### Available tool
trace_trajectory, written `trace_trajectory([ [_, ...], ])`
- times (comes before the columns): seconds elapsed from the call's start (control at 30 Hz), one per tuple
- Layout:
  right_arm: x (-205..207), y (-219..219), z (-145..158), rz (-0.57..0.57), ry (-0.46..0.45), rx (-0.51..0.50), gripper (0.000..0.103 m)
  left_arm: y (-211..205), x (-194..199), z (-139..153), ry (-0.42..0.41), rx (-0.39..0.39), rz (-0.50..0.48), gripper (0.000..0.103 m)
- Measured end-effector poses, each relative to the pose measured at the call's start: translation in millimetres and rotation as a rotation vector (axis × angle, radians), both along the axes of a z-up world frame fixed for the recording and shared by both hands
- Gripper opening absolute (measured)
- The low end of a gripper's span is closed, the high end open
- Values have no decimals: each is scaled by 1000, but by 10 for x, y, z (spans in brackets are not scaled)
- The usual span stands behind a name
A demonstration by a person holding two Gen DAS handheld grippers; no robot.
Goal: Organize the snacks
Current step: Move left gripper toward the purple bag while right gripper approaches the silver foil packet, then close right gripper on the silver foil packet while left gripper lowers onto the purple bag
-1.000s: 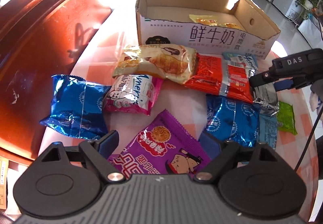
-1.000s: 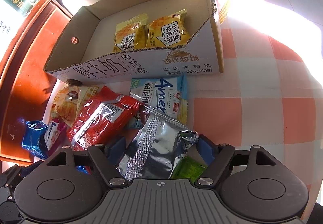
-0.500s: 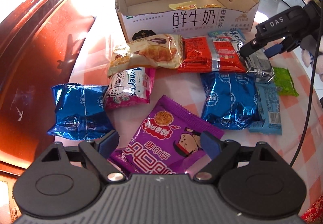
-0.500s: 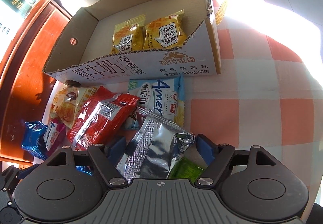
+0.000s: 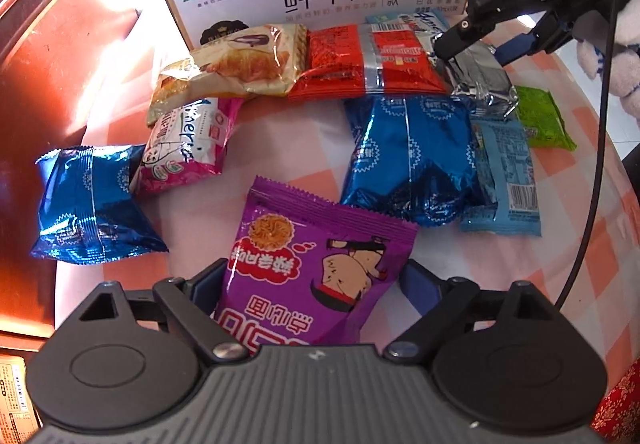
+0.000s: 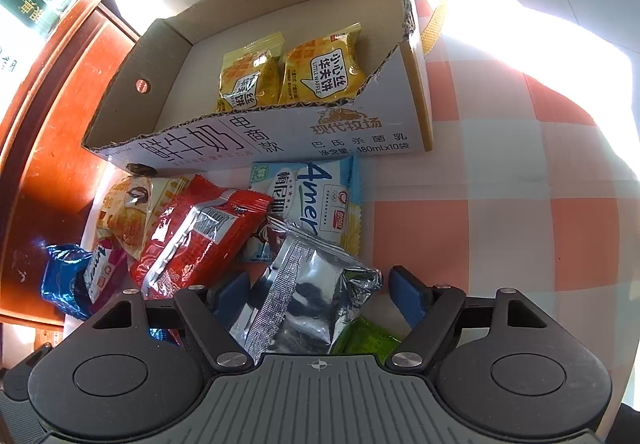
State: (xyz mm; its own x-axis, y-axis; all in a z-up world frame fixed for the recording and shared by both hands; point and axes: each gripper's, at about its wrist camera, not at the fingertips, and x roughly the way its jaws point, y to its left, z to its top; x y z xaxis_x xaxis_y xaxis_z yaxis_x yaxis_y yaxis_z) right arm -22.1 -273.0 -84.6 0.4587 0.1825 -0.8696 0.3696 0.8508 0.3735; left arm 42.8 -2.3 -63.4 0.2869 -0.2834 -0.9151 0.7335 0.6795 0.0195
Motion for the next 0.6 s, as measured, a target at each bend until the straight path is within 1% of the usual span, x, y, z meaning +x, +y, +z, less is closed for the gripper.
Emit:
trace_trajectory([
  [0.03,0,2,1,2,-2,-2,77,-1,-16,7,2,-5,4,83],
  [0.07,0,6,3,5,-4,-5,77,-1,-40,19,2,-10,7,81],
  [0.23,-5,11,18,20,-19,1,68,-7,-127,66,-23,-11,37,71],
  [0.37,-13,8,44,29,-37,0,62,-18,-142,117,-38,-27,48,71],
  [0.43,-20,-3,65,35,-48,3,57,-17,-142,171,-58,-39,67,71],
  [0.53,-36,-29,112,47,-69,5,50,19,-122,279,-80,-79,111,71],
  [0.6,-43,-61,123,45,-75,16,47,50,-107,351,-94,-108,143,71],
])
